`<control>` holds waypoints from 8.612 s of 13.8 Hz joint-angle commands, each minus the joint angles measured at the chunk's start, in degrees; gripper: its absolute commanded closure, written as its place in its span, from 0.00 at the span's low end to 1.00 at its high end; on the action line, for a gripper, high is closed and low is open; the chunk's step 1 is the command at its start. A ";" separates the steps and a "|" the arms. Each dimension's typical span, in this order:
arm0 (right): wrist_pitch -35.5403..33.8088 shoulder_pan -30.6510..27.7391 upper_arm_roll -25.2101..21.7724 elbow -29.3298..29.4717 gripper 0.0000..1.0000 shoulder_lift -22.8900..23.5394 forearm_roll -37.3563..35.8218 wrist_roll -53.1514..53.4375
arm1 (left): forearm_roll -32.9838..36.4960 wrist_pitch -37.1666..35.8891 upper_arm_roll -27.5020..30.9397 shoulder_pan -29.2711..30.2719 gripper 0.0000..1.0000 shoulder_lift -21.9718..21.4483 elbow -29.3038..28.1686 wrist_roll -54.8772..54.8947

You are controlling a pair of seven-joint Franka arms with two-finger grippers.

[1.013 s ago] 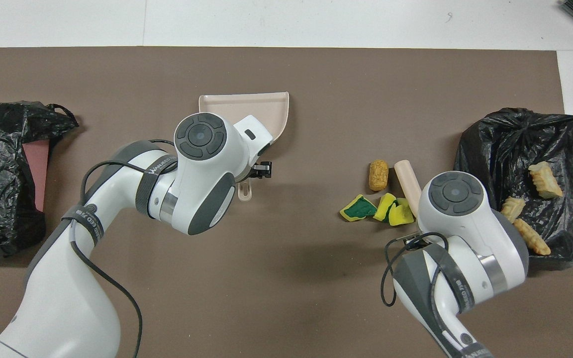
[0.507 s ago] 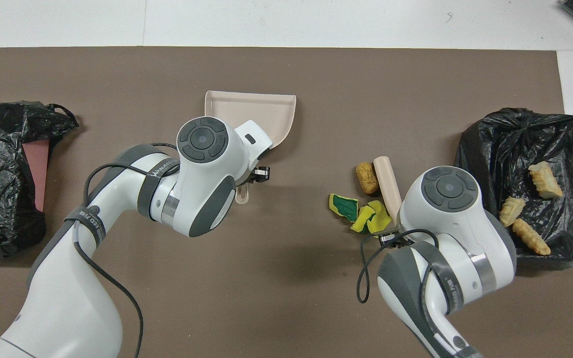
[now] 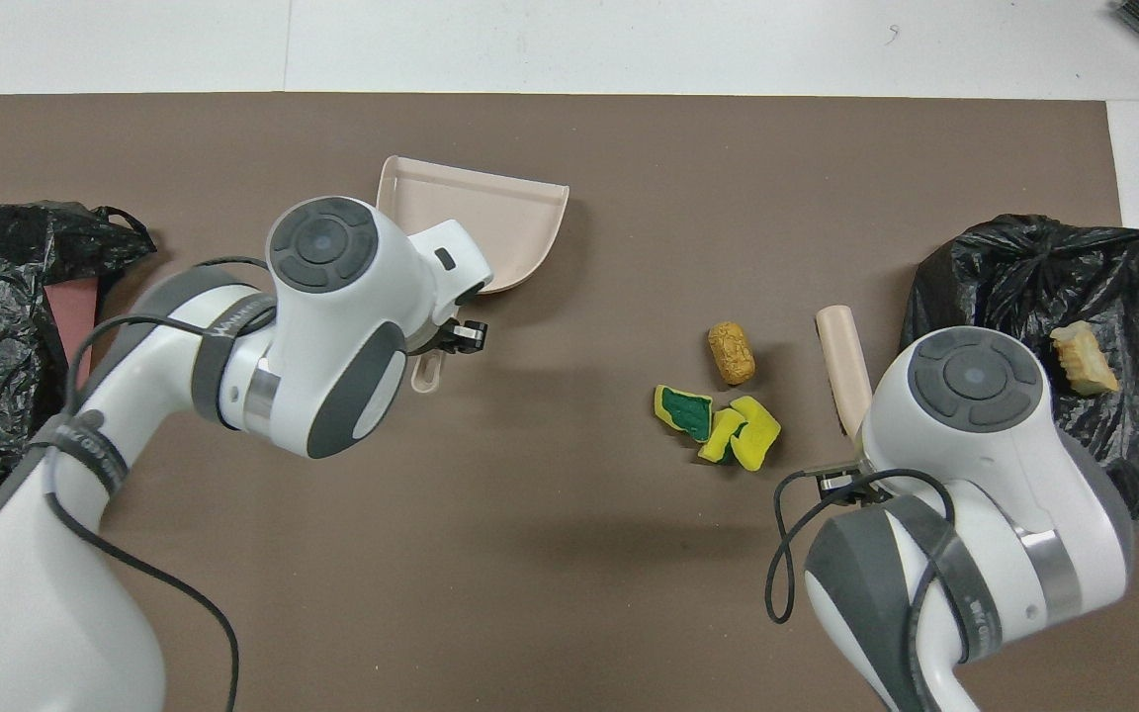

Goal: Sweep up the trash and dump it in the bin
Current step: 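Grasp the dustpan with the left gripper while the right gripper carries the brush, then sweep the sponges and bread with the right gripper toward the dustpan, then sweep the remaining sponge pieces into the dustpan with the right gripper, then carry the dustpan with the left gripper over the nearby black bag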

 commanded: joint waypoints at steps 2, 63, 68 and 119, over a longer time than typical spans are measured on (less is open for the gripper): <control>2.86 0.34 0.83 -5.28 1.00 0.77 -0.71 -0.66 | 0.85 -6.76 -0.30 7.75 1.00 -6.29 -1.23 17.86; 9.26 14.66 0.04 -10.65 1.00 2.78 21.33 16.31 | 14.38 -2.38 -0.82 2.68 1.00 -18.52 -23.73 66.25; 20.71 21.08 0.04 -5.84 1.00 9.91 31.63 17.01 | 14.30 -2.38 -0.82 2.68 1.00 -18.52 -23.64 66.25; 20.45 20.31 0.13 7.54 0.00 9.49 13.72 23.17 | 1.28 -25.66 0.05 44.67 1.00 -5.70 15.98 110.19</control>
